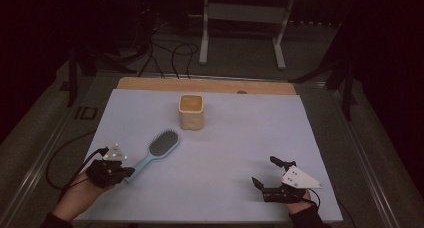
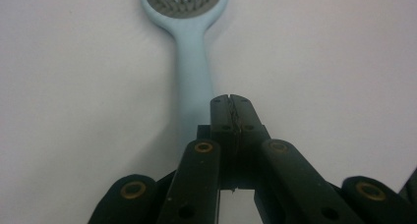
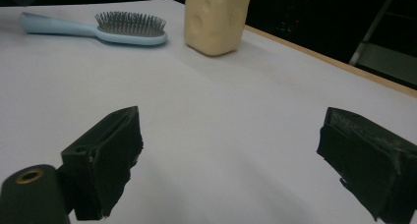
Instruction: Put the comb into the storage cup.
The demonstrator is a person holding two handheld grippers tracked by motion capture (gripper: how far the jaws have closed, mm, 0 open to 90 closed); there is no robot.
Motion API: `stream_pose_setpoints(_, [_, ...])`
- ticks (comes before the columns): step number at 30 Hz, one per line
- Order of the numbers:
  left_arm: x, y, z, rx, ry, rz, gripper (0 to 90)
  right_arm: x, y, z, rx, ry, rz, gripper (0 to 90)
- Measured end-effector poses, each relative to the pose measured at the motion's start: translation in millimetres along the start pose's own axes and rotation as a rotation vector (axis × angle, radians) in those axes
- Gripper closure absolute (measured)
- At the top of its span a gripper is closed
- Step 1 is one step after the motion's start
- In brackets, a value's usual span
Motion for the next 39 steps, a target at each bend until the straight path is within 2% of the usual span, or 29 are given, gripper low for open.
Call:
stream_pose_setpoints(6, [8.4, -4.8, -8.9, -0.001, 0.029, -0.026, 89.7, -0.1, 0.3, -0.1, -0.001, 0.0, 0.0, 8.9])
stream_pose_setpoints(14, [20.1, -9.8, -13.4, 0.004, 0.024, -0.067, 88.6, 0.0, 0.1, 0.0, 0.001, 0.0, 0.0, 8.9])
stream_pose_setpoints(16, [23.6, -10.6, -12.9, -0.009, 0.021, -0.082, 87.1, 0.1, 0.1, 0.0, 0.0, 0.0, 0.0, 8.9])
stream_pose_setpoints(18, [26.8, -11.6, -10.8, -0.011, 0.012, -0.094, 82.0, 0.3, 0.1, -0.1, -0.001, 0.001, -0.001, 8.9])
stream_pose_setpoints(21, [30.6, -11.7, -8.8, -0.013, 0.011, -0.096, 78.4, 0.0, 0.1, 0.0, 0.0, 0.0, 0.0, 8.9])
stream_pose_setpoints(27, [36.5, -10.6, -3.4, -0.019, -0.004, -0.106, 65.3, -0.2, 0.2, 0.4, 0.0, 0.0, -0.001, 8.9])
stream_pose_setpoints(31, [41.8, -8.3, 5.9, -0.045, -0.029, -0.139, 58.4, 0.1, 0.0, 0.0, 0.0, 0.001, 0.001, 8.9])
stream_pose_setpoints(33, [42.9, -7.8, 10.0, -0.044, -0.049, -0.14, 51.0, -0.3, 0.2, 0.1, 0.0, -0.001, -0.001, 8.9])
stream_pose_setpoints(36, [44.2, -3.4, 16.5, -0.069, -0.075, -0.15, 35.0, -0.5, 0.2, 0.3, 0.001, -0.001, -0.001, 8.9])
stream_pose_setpoints(39, [44.2, -1.8, 22.0, -0.049, -0.1, -0.129, 24.0, -0.5, 0.3, 0.1, 0.0, -0.001, 0.0, 8.9])
Point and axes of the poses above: each handheld gripper's, and its own axes: z roughly forward along the jaws, x roughly out of its top, y roughly to its right, the point moved 10 cm from there along z, roughly forward along the jaws, and after that the axes turned 15 degrees about -z, right-handed, at the moved point
